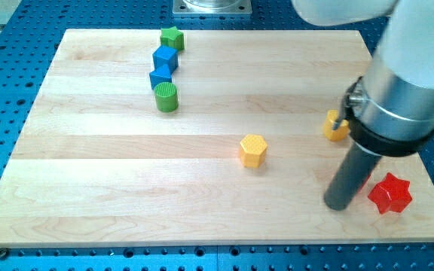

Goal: Move the red circle into the red star

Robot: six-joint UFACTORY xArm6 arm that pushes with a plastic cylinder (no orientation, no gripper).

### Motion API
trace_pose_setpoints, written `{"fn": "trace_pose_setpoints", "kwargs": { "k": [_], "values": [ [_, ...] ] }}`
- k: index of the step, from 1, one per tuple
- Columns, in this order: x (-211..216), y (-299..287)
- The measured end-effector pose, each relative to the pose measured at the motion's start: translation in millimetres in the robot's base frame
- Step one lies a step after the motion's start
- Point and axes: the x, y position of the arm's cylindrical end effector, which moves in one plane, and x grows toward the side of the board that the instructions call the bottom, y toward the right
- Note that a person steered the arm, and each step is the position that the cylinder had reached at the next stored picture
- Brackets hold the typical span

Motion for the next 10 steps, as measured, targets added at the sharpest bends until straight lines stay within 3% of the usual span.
{"fn": "trace_pose_setpoints", "kwargs": {
  "k": [2, 8, 10],
  "values": [
    [-68, -2],
    [-23, 25],
    [-21, -79]
  ]
}}
